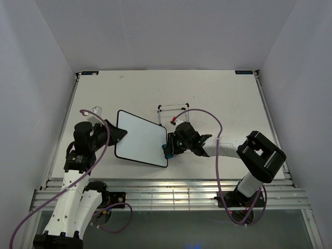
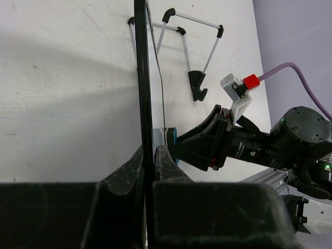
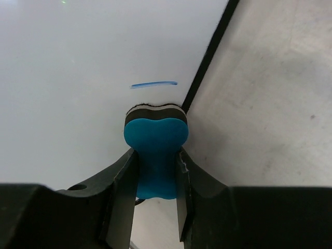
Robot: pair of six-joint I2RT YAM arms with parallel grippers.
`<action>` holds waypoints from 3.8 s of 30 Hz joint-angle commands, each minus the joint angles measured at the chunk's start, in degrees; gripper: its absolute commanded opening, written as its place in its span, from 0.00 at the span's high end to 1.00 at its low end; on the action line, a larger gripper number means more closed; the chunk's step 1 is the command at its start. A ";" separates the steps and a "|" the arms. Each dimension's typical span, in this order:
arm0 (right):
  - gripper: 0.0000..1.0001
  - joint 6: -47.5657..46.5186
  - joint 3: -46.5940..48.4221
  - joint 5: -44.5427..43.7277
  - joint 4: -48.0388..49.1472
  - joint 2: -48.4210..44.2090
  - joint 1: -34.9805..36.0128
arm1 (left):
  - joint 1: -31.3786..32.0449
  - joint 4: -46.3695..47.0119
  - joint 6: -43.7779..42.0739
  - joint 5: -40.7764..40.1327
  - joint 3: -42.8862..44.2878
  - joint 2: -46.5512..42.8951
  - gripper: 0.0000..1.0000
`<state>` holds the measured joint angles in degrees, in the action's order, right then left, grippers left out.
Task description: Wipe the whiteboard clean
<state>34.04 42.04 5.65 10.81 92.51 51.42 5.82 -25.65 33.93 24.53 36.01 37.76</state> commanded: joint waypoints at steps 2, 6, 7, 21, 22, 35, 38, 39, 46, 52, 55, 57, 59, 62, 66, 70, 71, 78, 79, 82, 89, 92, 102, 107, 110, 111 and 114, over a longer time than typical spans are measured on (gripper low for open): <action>0.85 -2.05 1.29 -2.39 -3.94 6.28 -2.28 | 2.52 0.25 -6.34 8.42 -1.20 -0.05 1.00; 0.85 -3.45 2.52 -8.63 -10.44 5.31 -2.99 | 2.44 0.25 -6.42 8.60 -1.20 0.21 1.00; 0.85 -3.46 3.30 -8.64 -10.72 4.88 -2.99 | 2.52 0.42 -6.42 8.69 -1.20 0.30 1.00; 0.86 -1.79 7.43 12.10 8.34 3.73 -0.27 | 2.52 0.34 -6.51 8.78 -1.20 0.65 1.00; 0.85 -1.70 7.70 12.36 8.61 3.12 0.08 | 2.52 0.34 -6.51 8.86 -1.29 0.74 1.00; 0.87 -2.40 3.06 0.16 1.07 2.68 -5.97 | 2.44 0.25 -6.60 8.86 -1.20 -0.49 1.00; 0.87 -2.75 2.96 -4.50 -4.12 3.90 -8.08 | 2.44 0.34 -6.60 8.86 -1.29 -0.58 1.00; 0.88 -2.84 3.05 -5.46 -4.91 4.17 -8.26 | 2.52 0.34 -6.60 8.95 -1.21 -0.49 1.00; 0.88 -0.56 3.40 0.32 -1.24 2.94 -6.78 | 2.44 0.25 -6.69 9.13 -1.20 -0.23 1.00; 0.88 2.25 4.18 6.29 8.43 1.79 1.21 | 2.44 0.25 -6.60 9.04 -1.20 -0.05 1.00; 0.87 4.01 4.10 12.70 15.19 2.06 3.60 | 2.52 0.25 -6.60 8.95 -1.29 -0.31 1.00; 0.87 4.71 3.75 18.83 19.23 1.62 3.95 | 2.52 0.25 -6.60 8.78 -1.20 -0.40 1.00; 0.87 4.11 3.75 21.94 22.41 0.31 3.78 | 2.44 0.25 -6.51 8.69 -1.21 -0.23 1.00; 0.87 -0.44 3.23 18.63 18.13 -5.57 1.85 | 2.52 0.25 -6.60 8.86 -1.12 0.03 1.00; 0.87 -4.93 1.64 11.07 5.66 -17.23 -5.86 | 2.44 0.25 -6.60 9.04 -1.12 0.04 1.00; 0.86 -10.57 0.15 1.48 -9.11 -26.75 -13.34 | 2.44 0.16 -6.51 8.69 -1.03 -0.93 1.00; 0.86 -11.45 -0.20 -0.97 -14.79 -28.33 -15.01 | 2.52 0.07 -6.42 8.51 -1.03 -1.45 1.00; 0.86 -16.37 -5.12 -0.91 -27.85 -37.13 -38.45 | 2.44 0.07 -6.16 8.07 -1.20 -3.48 1.00; 0.86 -16.99 -5.56 -0.38 -28.47 -37.49 -40.41 | 2.44 0.07 -6.16 8.07 -1.20 -3.57 1.00; 0.85 -18.49 -5.13 -0.11 -30.32 -37.49 -45.61 | 2.52 0.16 -6.25 8.42 -1.20 -3.48 1.00; 0.83 -17.87 -5.04 1.74 -29.27 -35.39 -46.50 | 2.70 0.86 -6.42 10.09 -1.38 -4.27 1.00; 0.83 -17.43 -5.65 1.56 -28.31 -34.07 -46.58 | 2.61 1.39 -6.34 10.53 -1.73 -4.71 1.00; 0.83 -17.08 -5.83 -9.08 -25.49 -24.67 -43.07 | 2.70 2.44 -6.60 12.90 -1.99 -6.38 1.00; 0.82 -17.17 -6.70 -8.29 -23.38 -20.27 -42.81 | 2.70 2.71 -6.60 13.78 -2.00 -6.03 1.00; 0.80 -17.17 -7.59 -6.80 -21.80 -17.99 -42.46 | 2.70 3.23 -6.51 13.96 -2.08 -5.85 1.00; 0.79 -17.25 -7.76 -6.88 -21.45 -17.46 -42.19 | 2.70 3.32 -6.42 13.79 -2.08 -5.59 1.00; 0.76 -17.52 -7.77 -8.90 -21.09 -15.79 -41.31 | 2.70 3.59 -6.60 14.57 -1.64 -4.80 1.00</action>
<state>17.47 34.61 -1.39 -13.10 75.42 9.08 8.38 -26.15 28.42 37.15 34.11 32.73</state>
